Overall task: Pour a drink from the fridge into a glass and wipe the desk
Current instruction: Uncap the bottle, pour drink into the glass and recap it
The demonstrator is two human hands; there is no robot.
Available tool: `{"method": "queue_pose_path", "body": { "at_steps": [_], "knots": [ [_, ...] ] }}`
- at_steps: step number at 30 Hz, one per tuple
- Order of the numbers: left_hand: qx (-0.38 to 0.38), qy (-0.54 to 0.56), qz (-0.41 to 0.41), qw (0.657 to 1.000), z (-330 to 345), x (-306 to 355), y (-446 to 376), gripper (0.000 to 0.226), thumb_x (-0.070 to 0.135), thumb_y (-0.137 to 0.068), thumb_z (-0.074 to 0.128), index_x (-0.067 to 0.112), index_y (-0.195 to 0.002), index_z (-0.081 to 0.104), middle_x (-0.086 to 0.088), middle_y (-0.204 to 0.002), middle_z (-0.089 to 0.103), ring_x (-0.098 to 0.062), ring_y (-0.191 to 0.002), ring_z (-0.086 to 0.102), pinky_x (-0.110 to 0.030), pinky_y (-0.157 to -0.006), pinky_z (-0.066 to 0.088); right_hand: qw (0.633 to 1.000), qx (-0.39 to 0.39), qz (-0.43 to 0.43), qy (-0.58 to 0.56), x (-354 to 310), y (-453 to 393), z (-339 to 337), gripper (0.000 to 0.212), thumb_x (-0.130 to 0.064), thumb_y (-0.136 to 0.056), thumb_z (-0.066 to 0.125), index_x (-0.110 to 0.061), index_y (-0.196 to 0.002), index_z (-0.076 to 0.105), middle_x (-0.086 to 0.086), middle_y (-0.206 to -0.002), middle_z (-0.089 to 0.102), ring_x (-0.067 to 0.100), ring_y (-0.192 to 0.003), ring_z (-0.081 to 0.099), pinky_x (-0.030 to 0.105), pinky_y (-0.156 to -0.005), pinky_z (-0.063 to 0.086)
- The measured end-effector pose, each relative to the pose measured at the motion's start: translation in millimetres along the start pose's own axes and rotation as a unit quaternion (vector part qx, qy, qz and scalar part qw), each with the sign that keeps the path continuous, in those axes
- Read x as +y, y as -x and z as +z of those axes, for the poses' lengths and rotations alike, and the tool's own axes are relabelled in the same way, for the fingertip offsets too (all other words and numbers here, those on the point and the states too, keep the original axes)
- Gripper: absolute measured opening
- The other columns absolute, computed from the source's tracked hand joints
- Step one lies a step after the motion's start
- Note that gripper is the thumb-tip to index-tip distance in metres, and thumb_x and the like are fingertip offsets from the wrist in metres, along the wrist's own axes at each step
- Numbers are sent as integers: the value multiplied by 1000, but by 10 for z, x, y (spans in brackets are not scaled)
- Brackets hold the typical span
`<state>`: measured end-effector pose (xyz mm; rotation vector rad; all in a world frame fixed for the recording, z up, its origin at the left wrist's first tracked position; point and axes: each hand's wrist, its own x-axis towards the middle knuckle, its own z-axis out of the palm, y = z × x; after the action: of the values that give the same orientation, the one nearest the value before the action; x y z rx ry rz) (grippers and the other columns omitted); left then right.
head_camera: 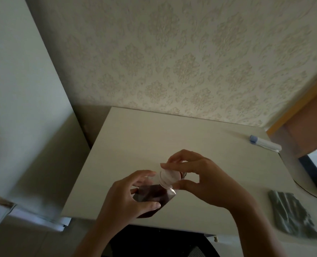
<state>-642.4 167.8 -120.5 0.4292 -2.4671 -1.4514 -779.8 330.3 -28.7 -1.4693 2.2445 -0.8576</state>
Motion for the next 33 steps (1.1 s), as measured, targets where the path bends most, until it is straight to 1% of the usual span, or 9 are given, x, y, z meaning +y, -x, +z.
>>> {"method": "queue_pose_path", "body": {
  "at_steps": [3,6,11,14,17,21,23,27,33],
  "knots": [
    [-5,-4,-3,1000,-64,-1,35,68,54,-46,81,43,-109,59,26,-97,68,3,-95,63,-24,-81,56,1000,-14,-1,1,-64,-22,3,44,-25,-73,76,-34,-115,64,-20,-107,54,2,-96,52,22,-80,46],
    [1,-3,-5,1000,-113,6,50,69,58,-45,79,42,-109,59,24,-95,68,2,-95,62,-25,-80,56,999,44,18,20,-139,-76,14,41,-54,-61,75,-31,-94,71,-19,-84,57,3,-76,55,22,-64,44],
    [11,-13,5,1000,-178,47,50,64,59,-47,78,50,-106,55,30,-98,65,5,-97,60,-19,-78,55,965,173,79,182,-221,-163,226,66,-93,-47,41,-28,-57,47,-13,-57,46,6,-50,44,22,-46,34],
    [19,-10,6,1000,-247,36,49,65,59,-47,78,49,-107,55,33,-100,61,2,-96,61,-22,-77,56,985,150,38,73,-178,-132,185,58,-84,-68,36,-40,-92,65,-22,-95,58,-2,-82,57,26,-63,50],
    [27,3,-1,1000,-287,13,57,67,58,-46,78,46,-107,56,25,-93,67,0,-95,61,-25,-78,57,996,55,-57,-27,-157,-131,140,33,-48,-85,54,-40,-117,61,-22,-122,55,3,-105,58,33,-77,54],
    [32,9,2,999,-308,7,77,69,60,-46,77,43,-109,57,20,-93,69,-2,-92,62,-26,-76,57,984,170,-21,44,-205,-166,223,37,-64,-70,60,-33,-89,68,-15,-75,63,5,-67,60,31,-55,51],
    [30,35,-6,999,-335,10,77,67,57,-45,81,46,-107,57,17,-93,70,-3,-91,63,-26,-75,58,971,198,-7,133,-211,-188,262,47,-75,-69,50,-31,-83,60,-16,-74,58,4,-62,55,25,-50,47],
    [-41,60,0,997,-451,-4,40,67,49,-48,85,50,-109,55,19,-96,70,-6,-96,65,-31,-80,57,979,112,-86,145,-278,-256,259,41,-60,-83,53,-33,-113,56,-17,-95,59,-2,-77,53,13,-61,44],
    [8,-12,26,1000,-401,36,72,59,62,-48,74,52,-102,51,21,-94,68,-2,-92,64,-25,-78,57,984,106,-29,139,-335,-427,268,30,-55,-74,55,-26,-80,58,-11,-59,57,11,-56,54,17,-48,39]
  ]
}}
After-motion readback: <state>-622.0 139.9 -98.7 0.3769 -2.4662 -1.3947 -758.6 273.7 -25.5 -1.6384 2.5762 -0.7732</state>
